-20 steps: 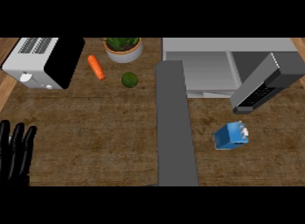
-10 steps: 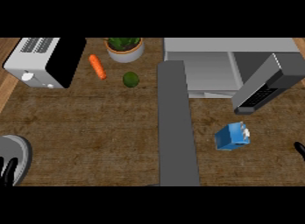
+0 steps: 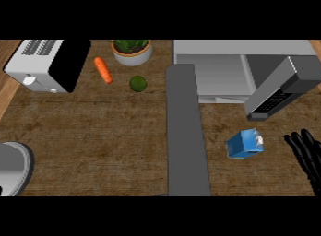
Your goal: Pick up the milk, place it into the microwave and close the microwave
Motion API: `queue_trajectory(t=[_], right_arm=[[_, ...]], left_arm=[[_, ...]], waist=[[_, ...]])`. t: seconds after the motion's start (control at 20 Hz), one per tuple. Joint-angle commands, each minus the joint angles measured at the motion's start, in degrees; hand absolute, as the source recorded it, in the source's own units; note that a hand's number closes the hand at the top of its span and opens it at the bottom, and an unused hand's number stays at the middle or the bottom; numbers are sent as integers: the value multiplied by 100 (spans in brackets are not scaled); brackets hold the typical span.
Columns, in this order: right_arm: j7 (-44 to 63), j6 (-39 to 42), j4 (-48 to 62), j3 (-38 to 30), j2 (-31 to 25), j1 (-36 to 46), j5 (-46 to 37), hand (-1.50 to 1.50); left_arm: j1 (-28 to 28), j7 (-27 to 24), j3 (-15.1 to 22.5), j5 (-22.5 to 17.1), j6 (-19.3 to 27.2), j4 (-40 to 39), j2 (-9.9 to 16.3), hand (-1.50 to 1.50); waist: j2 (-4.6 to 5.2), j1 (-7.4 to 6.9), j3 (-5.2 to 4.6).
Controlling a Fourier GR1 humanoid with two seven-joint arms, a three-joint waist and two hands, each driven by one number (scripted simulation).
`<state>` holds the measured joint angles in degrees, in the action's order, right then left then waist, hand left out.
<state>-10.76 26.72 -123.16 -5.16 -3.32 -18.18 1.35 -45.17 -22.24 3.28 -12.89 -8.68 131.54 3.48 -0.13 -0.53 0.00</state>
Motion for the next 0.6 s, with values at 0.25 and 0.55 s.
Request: queue_trajectory(t=[0.25,0.55], right_arm=[[-649,-323,1482,6,-12,862,-1002,-150],[-1230,-783,2565,-44,-11,1427,-1584,-150]], left_arm=[[-437,-430,-347,-228,-520,-104,-18,-150],[-794,-301,-600,-467,-744,287,56,-150]], waist=[[10,-21,1],[13,-40,3]])
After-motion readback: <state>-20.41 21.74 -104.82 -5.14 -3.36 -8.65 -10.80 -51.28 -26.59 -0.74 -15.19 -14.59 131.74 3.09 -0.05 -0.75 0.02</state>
